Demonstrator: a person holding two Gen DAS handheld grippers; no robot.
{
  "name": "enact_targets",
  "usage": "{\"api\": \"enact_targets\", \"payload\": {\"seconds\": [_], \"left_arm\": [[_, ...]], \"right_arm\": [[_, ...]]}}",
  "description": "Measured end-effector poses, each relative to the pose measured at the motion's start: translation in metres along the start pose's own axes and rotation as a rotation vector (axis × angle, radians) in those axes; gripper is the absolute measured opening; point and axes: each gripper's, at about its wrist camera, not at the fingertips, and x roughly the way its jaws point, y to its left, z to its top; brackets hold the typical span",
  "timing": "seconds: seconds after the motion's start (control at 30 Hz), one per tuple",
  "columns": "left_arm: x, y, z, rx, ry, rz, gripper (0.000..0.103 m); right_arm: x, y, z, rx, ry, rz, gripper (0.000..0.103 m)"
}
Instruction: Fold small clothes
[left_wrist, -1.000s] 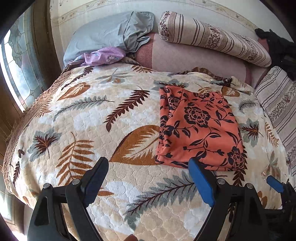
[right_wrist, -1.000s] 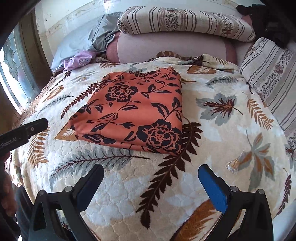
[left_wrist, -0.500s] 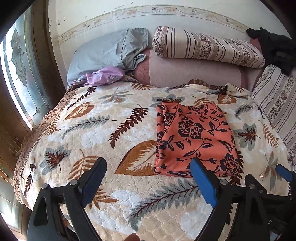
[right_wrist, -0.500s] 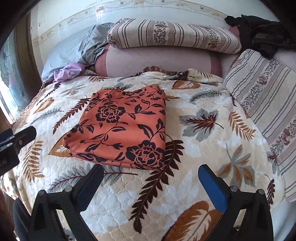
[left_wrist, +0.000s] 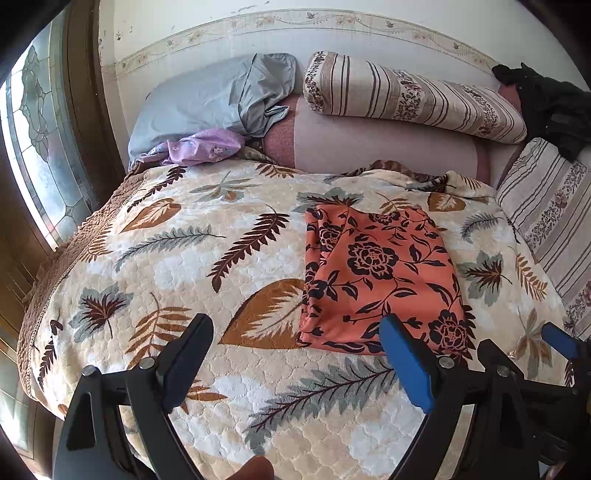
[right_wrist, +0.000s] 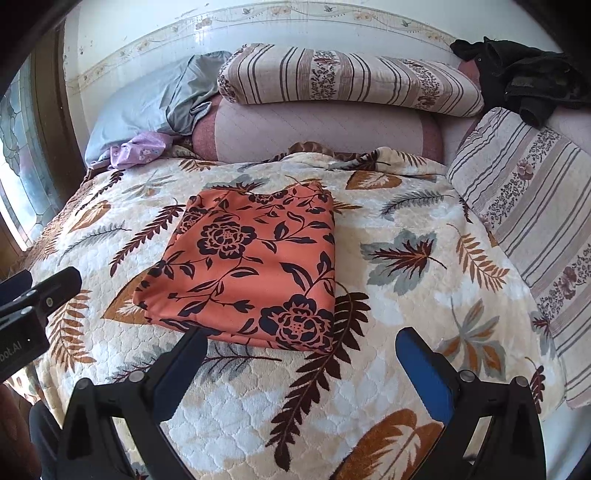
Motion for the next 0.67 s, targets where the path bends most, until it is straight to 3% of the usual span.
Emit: {"api": "enact_targets", "payload": {"seconds": [0.33,0.67], "left_arm": [[0.005,-0.005,0.003,0.013,-0.001,-0.004,0.092],[0.003,-0.008,0.012,0.026,-0.052,-0.011,0.092]], "right_arm": [[0.007,0.001,0.006,0.001,0.002,-0.008,0.103],[0.013,0.004,0.013,-0.003,0.001,-0.001,0.103]]}}
